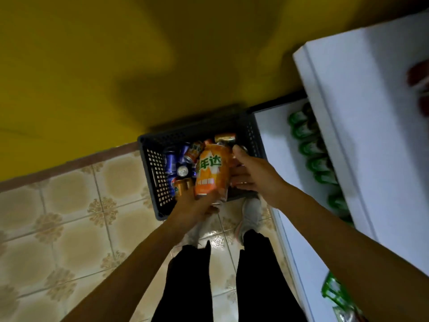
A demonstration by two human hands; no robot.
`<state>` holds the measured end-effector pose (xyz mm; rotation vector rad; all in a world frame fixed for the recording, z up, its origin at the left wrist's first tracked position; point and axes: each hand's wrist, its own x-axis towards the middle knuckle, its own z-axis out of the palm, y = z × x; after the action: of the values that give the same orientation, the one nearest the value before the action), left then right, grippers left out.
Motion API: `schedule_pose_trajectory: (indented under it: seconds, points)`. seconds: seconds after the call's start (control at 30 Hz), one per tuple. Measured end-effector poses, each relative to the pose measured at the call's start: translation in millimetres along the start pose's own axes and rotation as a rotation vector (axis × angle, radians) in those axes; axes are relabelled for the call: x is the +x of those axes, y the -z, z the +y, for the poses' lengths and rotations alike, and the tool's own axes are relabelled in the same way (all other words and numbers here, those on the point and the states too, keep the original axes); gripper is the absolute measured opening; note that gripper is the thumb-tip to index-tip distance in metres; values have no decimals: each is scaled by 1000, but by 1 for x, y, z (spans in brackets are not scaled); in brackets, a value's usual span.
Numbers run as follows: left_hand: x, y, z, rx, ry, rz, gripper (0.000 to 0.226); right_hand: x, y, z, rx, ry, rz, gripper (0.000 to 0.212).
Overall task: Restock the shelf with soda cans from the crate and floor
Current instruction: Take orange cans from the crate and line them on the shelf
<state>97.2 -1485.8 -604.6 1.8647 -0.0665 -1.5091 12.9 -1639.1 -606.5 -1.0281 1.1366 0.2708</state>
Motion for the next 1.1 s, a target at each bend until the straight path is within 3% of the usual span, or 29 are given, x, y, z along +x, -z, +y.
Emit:
schedule_pose_trajectory:
  seconds: [0.13, 0.2, 0.23, 0.33, 0.4, 0.5, 0.77, 0.9, 1.03, 1.1]
  points:
    - [-92, -7, 40, -74, 25, -214, 30, -97, -8, -18, 220, 93, 120, 64]
    - [-128, -8, 48, 12, -126, -229, 11, -144, -17, -17, 324, 171, 151, 81]
    - [-143, -8, 54, 89, -216, -213, 16, -166, -23, -15, 384, 222, 163, 83]
    - [-179, -15, 66, 407, -458, -151, 68, -221, -37, -10, 628, 369, 212, 65]
    - [-199, -23, 71, 488, -546, -154, 67, -254, -40, -6, 807, 443, 253, 53]
    - [-229, -44, 73, 540, -634, -222, 61, -300, -32, 5, 901, 544, 272, 56]
    - [-302, -122, 75, 380, -859, -371, 58, -411, 7, 35, 775, 835, 439, 71]
    - [-346, -174, 90, 247, -892, -499, 60, -478, 37, 56, 473, 989, 588, 48]
    - [-377, -216, 104, 226, -1009, -526, 65, -526, 65, 77, 221, 1049, 714, 62]
    - [-385, -232, 110, 237, -1058, -539, 56, -539, 78, 76, 200, 1035, 768, 66]
